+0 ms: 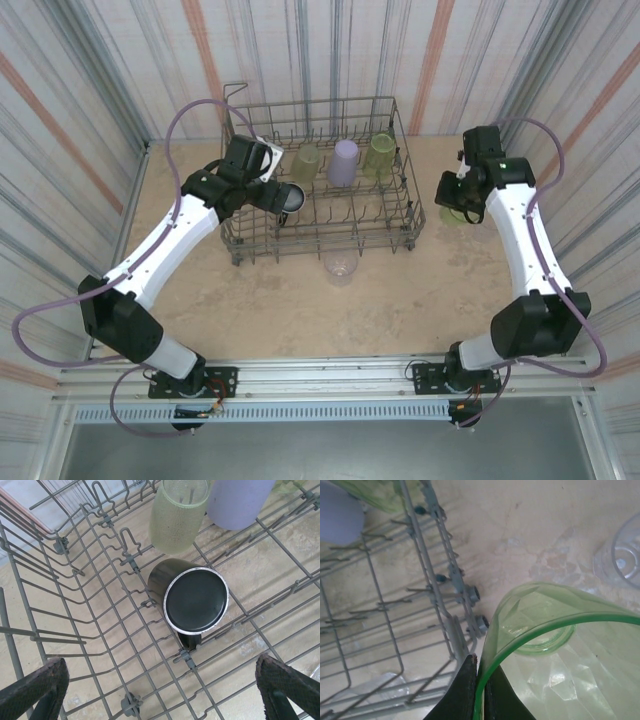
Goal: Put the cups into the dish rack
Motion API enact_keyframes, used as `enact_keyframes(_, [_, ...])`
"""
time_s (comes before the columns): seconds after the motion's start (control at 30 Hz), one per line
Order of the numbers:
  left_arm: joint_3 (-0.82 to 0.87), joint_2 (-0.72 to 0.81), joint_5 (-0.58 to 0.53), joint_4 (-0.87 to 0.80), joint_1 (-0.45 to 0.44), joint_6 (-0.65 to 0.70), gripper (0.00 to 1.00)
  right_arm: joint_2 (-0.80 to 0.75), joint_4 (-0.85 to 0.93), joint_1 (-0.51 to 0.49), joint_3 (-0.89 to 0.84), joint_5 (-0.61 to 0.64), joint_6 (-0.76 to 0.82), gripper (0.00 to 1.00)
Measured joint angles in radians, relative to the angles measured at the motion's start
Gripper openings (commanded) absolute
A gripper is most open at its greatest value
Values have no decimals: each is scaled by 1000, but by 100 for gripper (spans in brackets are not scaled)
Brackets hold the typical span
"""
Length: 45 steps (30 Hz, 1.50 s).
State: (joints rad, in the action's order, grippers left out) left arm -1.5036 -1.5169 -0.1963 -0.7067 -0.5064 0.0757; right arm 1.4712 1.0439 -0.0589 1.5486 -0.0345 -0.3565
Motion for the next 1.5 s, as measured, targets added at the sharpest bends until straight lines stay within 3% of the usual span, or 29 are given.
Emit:
enact_keyframes(0.43, [-47,-14,-7,-29,0,-7,99,118,-64,-99,197,-57,-2,0])
enact_keyframes(0.77, [-179,-101,13,-77,9,-74,99,175,-227,-148,201,-256,-44,0])
enact_keyframes(1.27, [-273,-132,277,-101,87,-360,99,177,-731,-150,-34,-634,-264,0])
enact_keyframes(1.5, [-250,-146,459,10,136,-539,99,180,-981,-151,-150,-744,-397,0])
